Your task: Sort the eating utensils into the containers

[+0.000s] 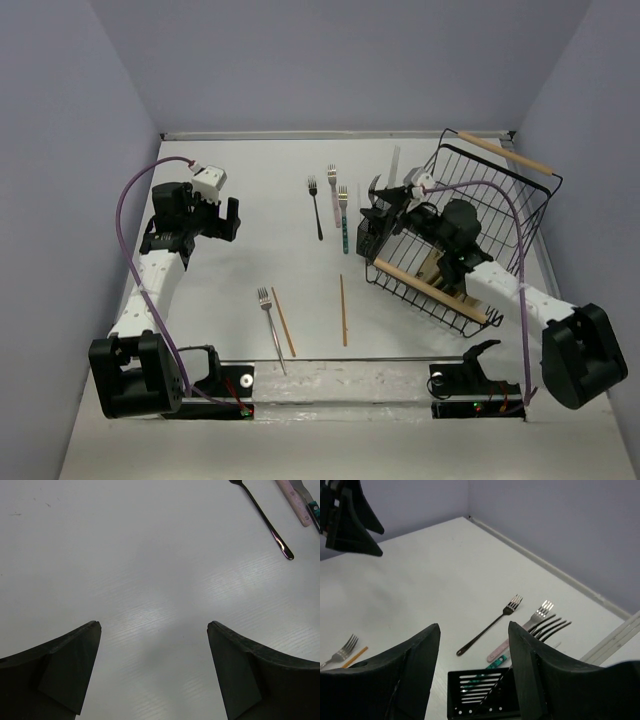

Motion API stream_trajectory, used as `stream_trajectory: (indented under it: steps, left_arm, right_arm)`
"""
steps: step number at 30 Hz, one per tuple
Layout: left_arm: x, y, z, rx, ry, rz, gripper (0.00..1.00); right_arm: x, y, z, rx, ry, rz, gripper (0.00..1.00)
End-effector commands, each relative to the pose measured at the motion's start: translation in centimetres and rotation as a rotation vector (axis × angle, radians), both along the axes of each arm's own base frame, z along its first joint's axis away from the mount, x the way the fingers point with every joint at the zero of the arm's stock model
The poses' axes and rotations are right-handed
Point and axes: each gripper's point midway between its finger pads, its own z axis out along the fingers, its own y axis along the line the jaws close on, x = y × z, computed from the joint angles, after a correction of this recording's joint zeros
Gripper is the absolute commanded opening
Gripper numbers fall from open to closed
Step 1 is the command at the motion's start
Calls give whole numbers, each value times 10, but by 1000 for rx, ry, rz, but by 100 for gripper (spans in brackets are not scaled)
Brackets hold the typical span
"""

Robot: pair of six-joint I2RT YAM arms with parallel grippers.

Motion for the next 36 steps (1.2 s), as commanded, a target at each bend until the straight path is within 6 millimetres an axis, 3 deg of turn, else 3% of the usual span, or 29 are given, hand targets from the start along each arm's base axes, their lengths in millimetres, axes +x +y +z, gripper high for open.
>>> stream_trajectory:
  steps: [1,3,5,6,8,10,12,17,18,21,22,25,26,27,28,29,31,32,33,34,35,36]
  left_arm:
    - [3,-1,11,2,-49,-18,99]
    - [4,0,11,3,-52,-17,99]
    - [4,1,12,7,-53,-13,99]
    - [4,0,13,8,-58,-14,99]
    - [4,2,13,12,-57,-6,99]
    - [4,3,13,15,-59,-2,99]
    - [4,2,13,13,-58,-2,99]
    - [3,4,13,22,-61,5,99]
    - [3,5,14,25,-64,7,99]
    - [5,12,13,43,-68,41,99]
    - [6,18,11,57,-65,68,99]
    - [7,33,8,61,-55,118,99]
    - [7,36,8,60,-54,126,99]
    - [5,43,5,59,-49,146,99]
    - [4,46,5,58,-49,152,99]
    - [3,49,5,57,-52,160,99]
    - [1,53,3,57,-54,168,99]
    - [0,53,4,57,-57,168,99]
    - [-1,53,3,58,-56,169,99]
    - [-1,54,4,58,-61,169,99]
    - [-2,54,4,59,-62,172,99]
    - [-2,54,5,60,-66,170,99]
  right_arm:
    - [-8,-8,91,41,-98,-41,63]
    - [-9,-14,101,35,-51,-113,63]
    - [-22,1,113,9,-12,-111,62]
    - [-19,1,112,-19,-4,-164,62]
    - [-31,16,107,-88,44,-169,62]
    - [-18,5,83,-130,172,-285,63]
    - [-9,-2,88,-105,223,-367,63]
    - [-17,22,66,-182,369,-254,64]
    - [-27,41,61,-177,411,-185,64]
    - [-43,68,37,-239,476,-181,61]
    - [-65,92,37,-262,472,-134,61]
    - [-87,125,0,-338,540,-136,58]
    - [-107,143,-7,-358,556,-98,57]
    - [-116,154,-16,-361,588,-98,56]
    - [-123,165,-45,-431,621,-106,56]
    - [-142,185,-44,-425,632,-77,55]
    - [-156,205,-62,-464,651,-67,55]
    - [-162,216,-87,-511,675,-72,54]
    - [-166,227,-90,-496,701,-71,54]
    - [-171,235,-114,-535,725,-74,51]
    - [-172,237,-109,-516,738,-75,51]
    - [-171,241,-127,-535,762,-93,48]
